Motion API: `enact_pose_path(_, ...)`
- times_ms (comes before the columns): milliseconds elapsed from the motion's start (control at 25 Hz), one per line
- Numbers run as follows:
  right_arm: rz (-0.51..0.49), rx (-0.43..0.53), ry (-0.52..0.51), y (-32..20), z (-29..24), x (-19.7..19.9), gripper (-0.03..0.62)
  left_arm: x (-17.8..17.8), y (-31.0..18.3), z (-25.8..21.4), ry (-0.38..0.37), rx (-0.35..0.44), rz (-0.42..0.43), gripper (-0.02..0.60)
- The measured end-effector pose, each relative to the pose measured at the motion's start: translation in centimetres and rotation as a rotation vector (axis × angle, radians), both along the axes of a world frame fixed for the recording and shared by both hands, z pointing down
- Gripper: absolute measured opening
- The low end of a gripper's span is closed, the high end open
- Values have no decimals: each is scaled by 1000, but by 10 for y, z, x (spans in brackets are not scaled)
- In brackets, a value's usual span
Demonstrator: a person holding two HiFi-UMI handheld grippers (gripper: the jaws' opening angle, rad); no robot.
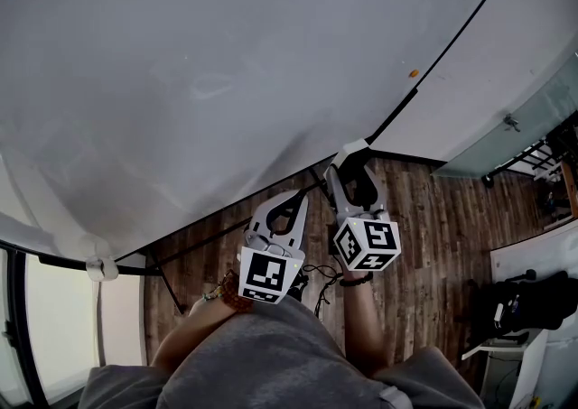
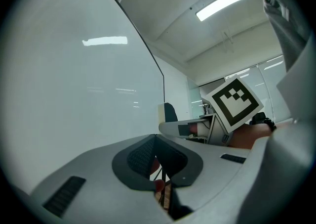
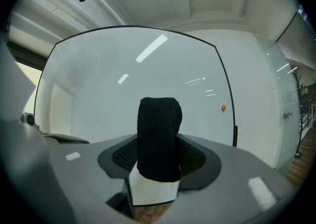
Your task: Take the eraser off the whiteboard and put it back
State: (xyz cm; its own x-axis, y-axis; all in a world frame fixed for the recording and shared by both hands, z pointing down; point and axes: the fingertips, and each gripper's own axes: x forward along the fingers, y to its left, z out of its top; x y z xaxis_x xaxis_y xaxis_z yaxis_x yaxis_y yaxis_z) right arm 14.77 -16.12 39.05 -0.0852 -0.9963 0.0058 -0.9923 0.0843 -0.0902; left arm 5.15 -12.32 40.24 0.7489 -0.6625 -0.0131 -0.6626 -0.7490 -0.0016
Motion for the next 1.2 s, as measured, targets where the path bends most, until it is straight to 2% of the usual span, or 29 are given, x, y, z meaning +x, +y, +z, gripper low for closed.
enact_pose_path(600, 18, 13, -3, 41, 2, -1, 235, -12, 32, 6, -2, -13, -11, 8)
enact_pose_path(1200, 28, 10, -35, 79, 13, 8, 235, -11, 67, 26, -31, -81, -40, 6)
